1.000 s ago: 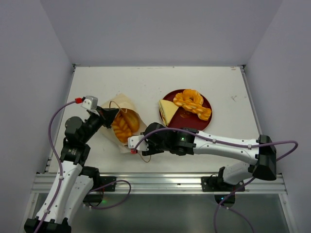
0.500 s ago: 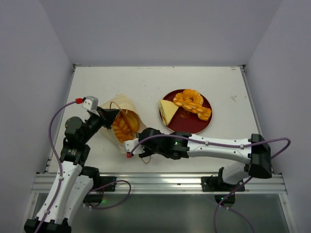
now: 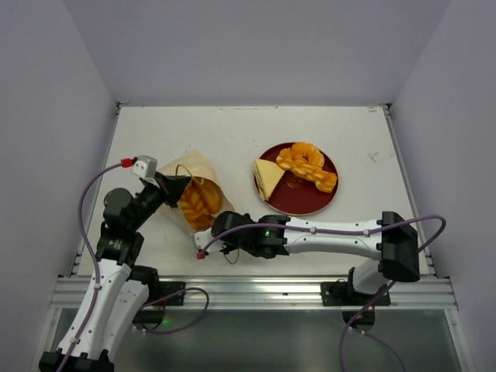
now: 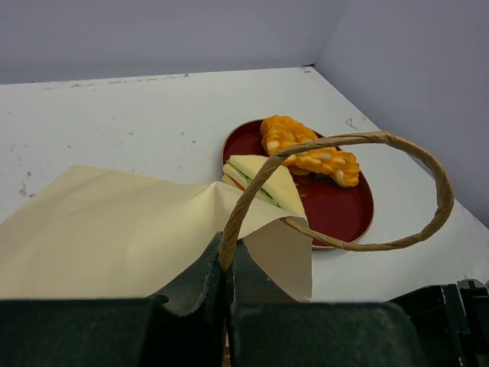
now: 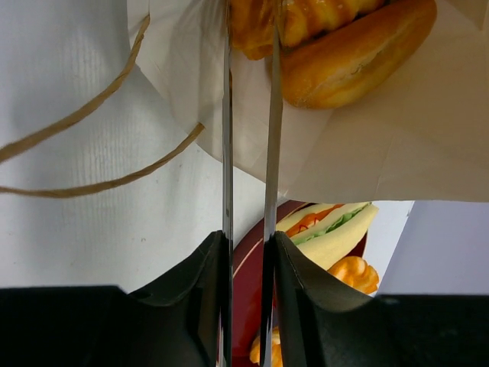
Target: Take the fake bread out of the paper bag
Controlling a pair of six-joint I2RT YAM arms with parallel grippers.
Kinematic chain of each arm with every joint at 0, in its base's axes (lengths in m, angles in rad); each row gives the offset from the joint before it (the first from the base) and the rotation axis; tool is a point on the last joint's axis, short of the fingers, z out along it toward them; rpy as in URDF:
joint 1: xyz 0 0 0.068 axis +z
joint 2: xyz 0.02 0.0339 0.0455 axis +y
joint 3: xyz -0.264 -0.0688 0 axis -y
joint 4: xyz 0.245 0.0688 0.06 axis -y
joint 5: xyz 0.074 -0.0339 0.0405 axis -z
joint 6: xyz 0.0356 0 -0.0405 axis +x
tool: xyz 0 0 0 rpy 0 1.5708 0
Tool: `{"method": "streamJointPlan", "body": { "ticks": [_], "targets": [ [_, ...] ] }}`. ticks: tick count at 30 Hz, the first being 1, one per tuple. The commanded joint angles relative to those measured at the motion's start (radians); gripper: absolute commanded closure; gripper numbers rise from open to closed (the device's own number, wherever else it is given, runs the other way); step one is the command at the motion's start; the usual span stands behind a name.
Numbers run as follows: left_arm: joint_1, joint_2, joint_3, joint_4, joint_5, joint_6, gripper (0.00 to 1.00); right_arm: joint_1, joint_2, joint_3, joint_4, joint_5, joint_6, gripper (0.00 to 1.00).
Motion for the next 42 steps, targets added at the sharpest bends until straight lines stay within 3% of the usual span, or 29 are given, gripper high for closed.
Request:
{"method": "streamJointPlan", "body": {
  "ticks": [1,7,22,30,42],
  "targets": [
    [-0.003,-0.016,0.009,0.036,0.024,0.006,1.0,0.004,0.001,0.056,-0.015,0.031,0.006,0.71],
    [-0.003,-0.022,0.009,0.003,0.012,0.038,1.0,0.003,-0.024,0.073,-0.061,-0.015,0.028,1.0],
    [-0.003,-0.004,0.001,-0.003,-0.043,0.091,1.0,-0.078,-0.26,0.078,-0.168,-0.248,0.002,1.0],
    [-0.003,0.022,0.007,0.013,-0.045,0.095,1.0,-0.121,-0.356,0.061,-0.237,-0.446,-0.003,1.0],
    [-0.003,0.036,0.032,0.019,-0.062,0.084,1.0,-0.184,-0.482,0.079,-0.335,-0.54,-0.024,1.0]
  ]
}}
